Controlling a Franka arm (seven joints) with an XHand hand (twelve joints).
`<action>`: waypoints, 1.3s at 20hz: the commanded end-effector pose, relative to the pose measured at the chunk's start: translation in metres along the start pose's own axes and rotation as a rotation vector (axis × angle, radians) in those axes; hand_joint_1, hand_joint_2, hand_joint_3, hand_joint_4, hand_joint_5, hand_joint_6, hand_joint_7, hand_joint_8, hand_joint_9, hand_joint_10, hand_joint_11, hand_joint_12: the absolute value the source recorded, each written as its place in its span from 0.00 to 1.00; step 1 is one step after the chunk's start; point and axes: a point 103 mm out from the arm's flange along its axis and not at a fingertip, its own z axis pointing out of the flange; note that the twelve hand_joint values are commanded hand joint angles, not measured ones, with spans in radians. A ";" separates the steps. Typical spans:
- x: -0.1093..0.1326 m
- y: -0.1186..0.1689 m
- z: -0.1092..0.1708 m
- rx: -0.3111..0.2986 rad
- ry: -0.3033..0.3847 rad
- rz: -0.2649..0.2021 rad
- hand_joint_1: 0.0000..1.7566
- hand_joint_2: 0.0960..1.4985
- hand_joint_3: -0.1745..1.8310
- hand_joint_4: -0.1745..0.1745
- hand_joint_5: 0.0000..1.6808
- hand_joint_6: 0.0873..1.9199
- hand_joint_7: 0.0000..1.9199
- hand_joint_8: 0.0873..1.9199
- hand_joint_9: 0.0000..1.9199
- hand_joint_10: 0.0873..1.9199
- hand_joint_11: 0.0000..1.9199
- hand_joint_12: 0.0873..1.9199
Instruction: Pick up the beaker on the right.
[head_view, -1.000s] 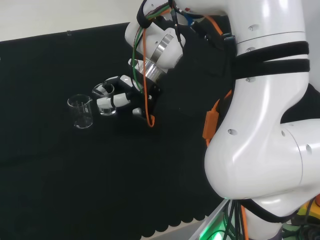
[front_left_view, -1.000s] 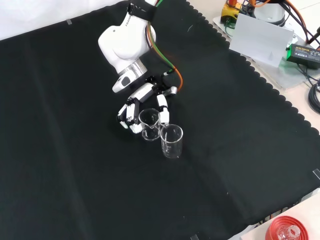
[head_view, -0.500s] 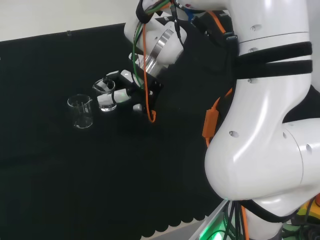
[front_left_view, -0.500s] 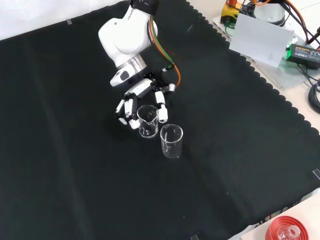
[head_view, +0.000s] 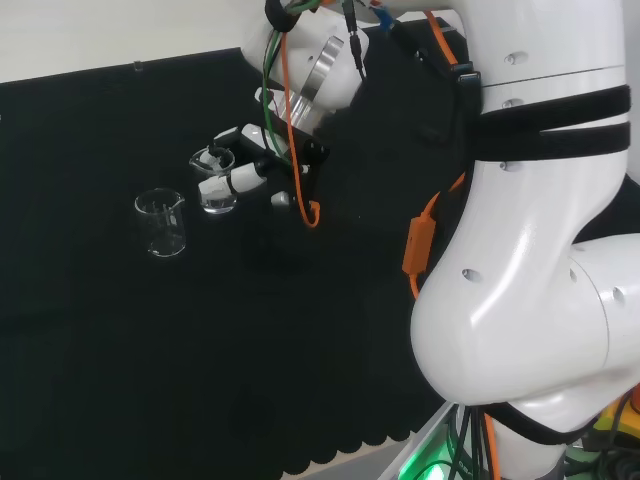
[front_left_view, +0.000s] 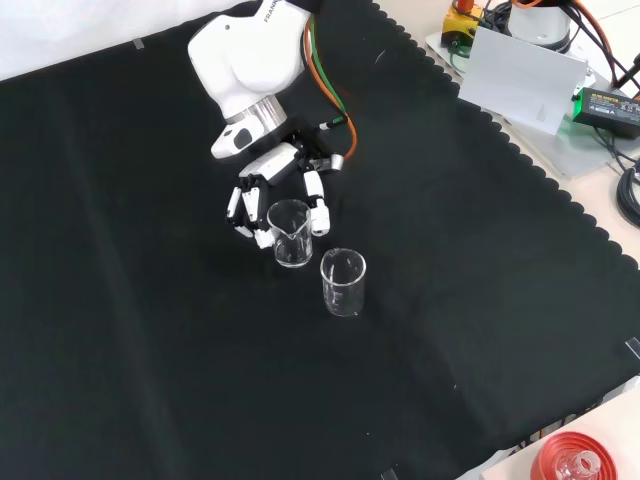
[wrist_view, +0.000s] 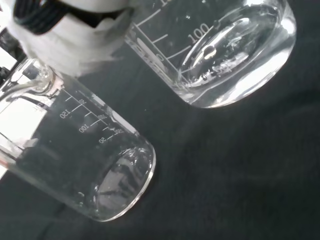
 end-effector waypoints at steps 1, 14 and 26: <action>0.002 0.001 -0.009 0.013 -0.054 -0.003 0.63 0.50 0.29 1.00 0.74 0.29 0.81 0.00 0.72 0.05 0.30 0.63; 0.005 0.000 -0.023 0.037 -0.166 -0.008 0.63 0.48 0.31 1.00 0.75 0.29 0.82 0.00 0.74 0.05 0.32 0.62; 0.013 -0.009 -0.041 0.072 -0.214 0.008 0.63 0.48 0.32 1.00 0.75 0.29 0.82 0.00 0.74 0.04 0.32 0.62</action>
